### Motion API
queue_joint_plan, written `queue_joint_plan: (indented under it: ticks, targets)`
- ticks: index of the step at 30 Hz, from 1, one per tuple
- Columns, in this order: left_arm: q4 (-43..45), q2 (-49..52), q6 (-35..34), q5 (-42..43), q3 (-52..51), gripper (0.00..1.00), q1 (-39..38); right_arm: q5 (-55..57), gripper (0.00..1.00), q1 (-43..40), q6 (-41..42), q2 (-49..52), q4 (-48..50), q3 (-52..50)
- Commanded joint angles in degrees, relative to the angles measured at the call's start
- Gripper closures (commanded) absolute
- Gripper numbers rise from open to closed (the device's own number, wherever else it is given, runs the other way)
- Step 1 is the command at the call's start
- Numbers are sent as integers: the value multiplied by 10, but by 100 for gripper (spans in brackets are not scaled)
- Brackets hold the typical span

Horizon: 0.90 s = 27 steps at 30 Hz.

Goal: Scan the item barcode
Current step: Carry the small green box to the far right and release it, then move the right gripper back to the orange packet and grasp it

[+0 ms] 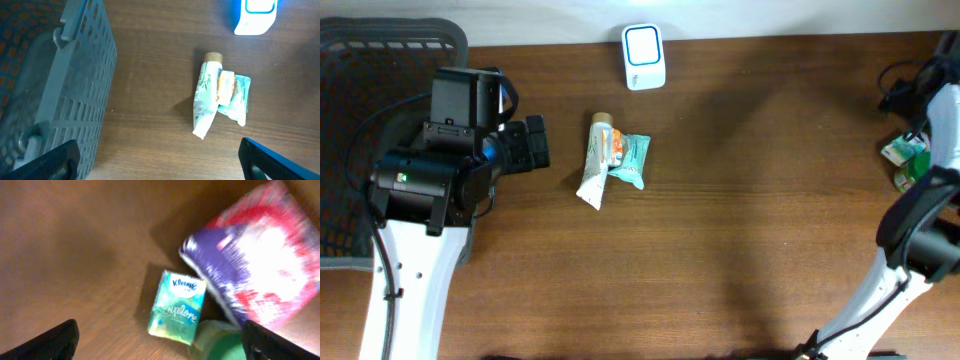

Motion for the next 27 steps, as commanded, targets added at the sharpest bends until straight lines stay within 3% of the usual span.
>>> queue_joint_plan:
  ticks: [1,5,8,15,21,27]
  targets:
    - [0,0,9,-8,0,1,2,-93,1,23,5,-71,-22,19]
    - [0,0,9,-8,0,1,2,-327,1,56,5,-74,-70,17]
    - [0,0,9,-8,0,1,2,-410,2,102,5,-72,-97,-12]
    - [0,0,9,-8,0,1,2,-407,1,252,5,-71,-20,-96]
    - [0,0,9,-8,0,1,2,-387,1,377,6,-70,69,-104]
    - [0,0,9,-8,0,1,2,-263,1,493,101,-58,111,-104]
